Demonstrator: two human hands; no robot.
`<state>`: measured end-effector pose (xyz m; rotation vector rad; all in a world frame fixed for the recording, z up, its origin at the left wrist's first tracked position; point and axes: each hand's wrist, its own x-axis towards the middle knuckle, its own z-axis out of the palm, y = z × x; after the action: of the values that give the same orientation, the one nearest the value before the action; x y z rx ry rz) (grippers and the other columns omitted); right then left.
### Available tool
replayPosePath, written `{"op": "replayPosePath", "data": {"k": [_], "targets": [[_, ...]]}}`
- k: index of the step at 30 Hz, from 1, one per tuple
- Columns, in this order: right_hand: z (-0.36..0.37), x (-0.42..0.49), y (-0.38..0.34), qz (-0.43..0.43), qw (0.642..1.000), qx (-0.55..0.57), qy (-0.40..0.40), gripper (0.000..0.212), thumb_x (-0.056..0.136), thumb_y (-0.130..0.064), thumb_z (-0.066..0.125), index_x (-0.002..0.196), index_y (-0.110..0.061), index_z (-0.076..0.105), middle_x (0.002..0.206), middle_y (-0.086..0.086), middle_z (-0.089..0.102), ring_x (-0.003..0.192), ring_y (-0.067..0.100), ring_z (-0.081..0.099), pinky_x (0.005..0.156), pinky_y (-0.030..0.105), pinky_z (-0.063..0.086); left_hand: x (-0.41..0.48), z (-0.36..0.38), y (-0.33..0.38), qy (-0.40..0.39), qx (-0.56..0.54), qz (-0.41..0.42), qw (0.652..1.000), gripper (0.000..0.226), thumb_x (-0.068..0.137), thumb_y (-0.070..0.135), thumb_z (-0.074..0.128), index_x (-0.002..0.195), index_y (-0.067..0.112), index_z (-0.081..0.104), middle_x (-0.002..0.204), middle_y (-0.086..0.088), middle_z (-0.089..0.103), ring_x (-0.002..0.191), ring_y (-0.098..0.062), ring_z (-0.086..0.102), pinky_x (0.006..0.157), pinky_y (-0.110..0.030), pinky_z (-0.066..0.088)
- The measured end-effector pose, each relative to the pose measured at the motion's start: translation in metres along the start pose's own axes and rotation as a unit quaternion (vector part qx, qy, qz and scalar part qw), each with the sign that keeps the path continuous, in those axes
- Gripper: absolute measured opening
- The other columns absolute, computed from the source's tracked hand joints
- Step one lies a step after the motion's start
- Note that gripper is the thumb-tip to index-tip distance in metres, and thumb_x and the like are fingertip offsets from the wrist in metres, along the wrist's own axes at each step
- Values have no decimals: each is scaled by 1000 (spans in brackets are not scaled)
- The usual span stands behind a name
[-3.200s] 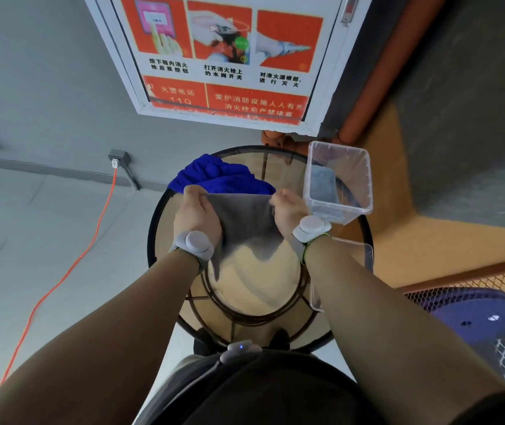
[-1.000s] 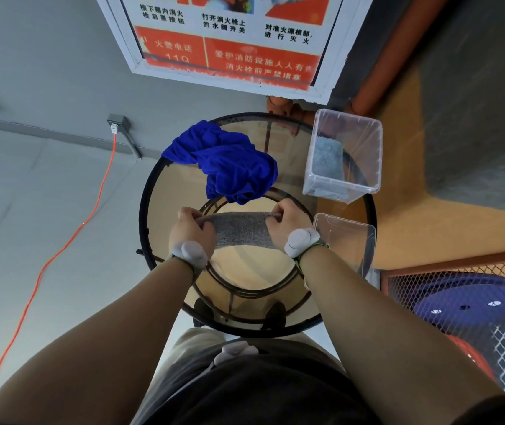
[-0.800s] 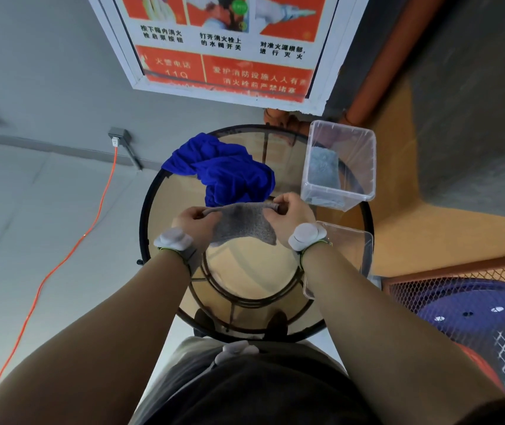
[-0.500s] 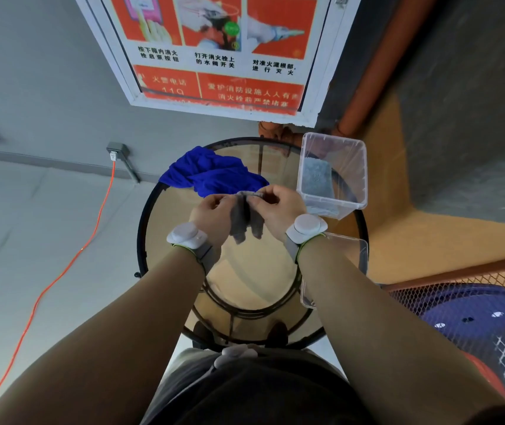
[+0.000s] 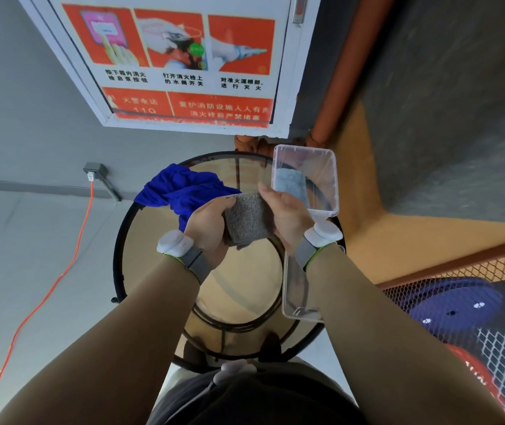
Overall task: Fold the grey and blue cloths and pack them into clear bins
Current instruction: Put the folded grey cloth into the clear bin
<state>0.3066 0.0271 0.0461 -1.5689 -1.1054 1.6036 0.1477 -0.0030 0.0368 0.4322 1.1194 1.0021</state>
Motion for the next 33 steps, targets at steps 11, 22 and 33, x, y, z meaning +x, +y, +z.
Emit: {"op": "replayPosePath", "data": {"k": [11, 22, 33], "targets": [[-65, 18, -6, -16, 987, 151, 48, 36, 81, -35, 83, 104, -8, 78, 109, 23, 76, 104, 47, 72, 93, 67, 56, 34, 54, 2, 152, 250, 142, 946, 19, 95, 45, 66, 105, 32, 76, 87, 15, 76, 81, -4, 72, 73, -22, 60], [-115, 103, -18, 22, 994, 14, 106, 2, 92, -29, 70, 92, -28, 71, 100, 3, 73, 90, 27, 74, 77, 43, 65, 90, 72, 0, 199, 150, 110, 962, 19, 97, 36, 67, 108, 22, 74, 90, 1, 79, 80, -18, 71, 91, -50, 61], [-100, 160, -16, 33, 973, -209, 93, 45, 96, -32, 58, 140, -24, 54, 119, -5, 63, 107, 27, 65, 88, 36, 53, 113, 60, 8, 219, 166, 99, 956, 19, 98, 39, 63, 107, 28, 75, 93, 9, 78, 86, -15, 73, 90, -43, 62]]}}
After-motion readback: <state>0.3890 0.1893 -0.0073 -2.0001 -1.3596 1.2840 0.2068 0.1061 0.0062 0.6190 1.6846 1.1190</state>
